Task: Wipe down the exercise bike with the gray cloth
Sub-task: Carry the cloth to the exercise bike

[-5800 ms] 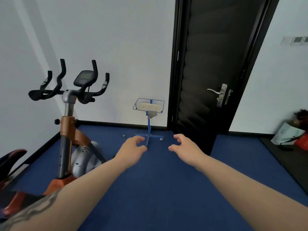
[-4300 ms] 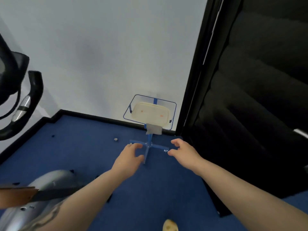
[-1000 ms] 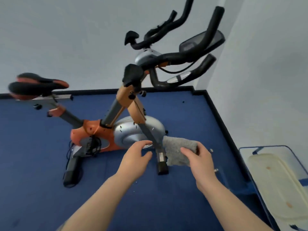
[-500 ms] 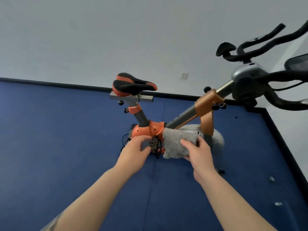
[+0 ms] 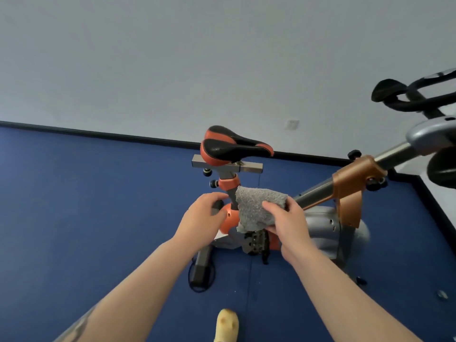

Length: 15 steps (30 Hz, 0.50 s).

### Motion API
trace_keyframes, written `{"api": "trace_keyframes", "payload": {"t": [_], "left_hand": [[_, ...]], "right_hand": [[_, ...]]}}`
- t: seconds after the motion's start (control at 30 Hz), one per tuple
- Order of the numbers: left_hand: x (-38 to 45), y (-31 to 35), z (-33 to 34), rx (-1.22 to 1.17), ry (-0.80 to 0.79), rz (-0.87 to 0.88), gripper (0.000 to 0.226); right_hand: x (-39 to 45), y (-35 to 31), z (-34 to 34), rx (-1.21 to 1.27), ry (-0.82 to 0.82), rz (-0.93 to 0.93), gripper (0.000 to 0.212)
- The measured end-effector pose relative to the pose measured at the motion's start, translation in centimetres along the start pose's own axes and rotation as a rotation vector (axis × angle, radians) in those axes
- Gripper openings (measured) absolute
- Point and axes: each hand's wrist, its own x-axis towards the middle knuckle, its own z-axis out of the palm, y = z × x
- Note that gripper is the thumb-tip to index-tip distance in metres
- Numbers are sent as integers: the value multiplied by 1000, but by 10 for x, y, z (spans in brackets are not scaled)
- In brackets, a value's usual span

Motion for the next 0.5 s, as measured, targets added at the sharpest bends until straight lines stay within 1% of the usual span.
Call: {"api": "trace_keyframes", "payload": {"t": [0.1,0.2,0.33,0.5], "left_hand": [[31,-10,-27,35,-9,-17,37],[60,-21,-50,74,-48,-10,38],[104,-33,-69,4,-1,11,36],[142,-46,-80,-24,-80,67,33]], "right_hand": [[27,-5,30,39,8,23,13],[54,-9,55,65,37,46,6],[83,-18,85,52,54,44,6],[101,-29,110,80,102,33,7]]}}
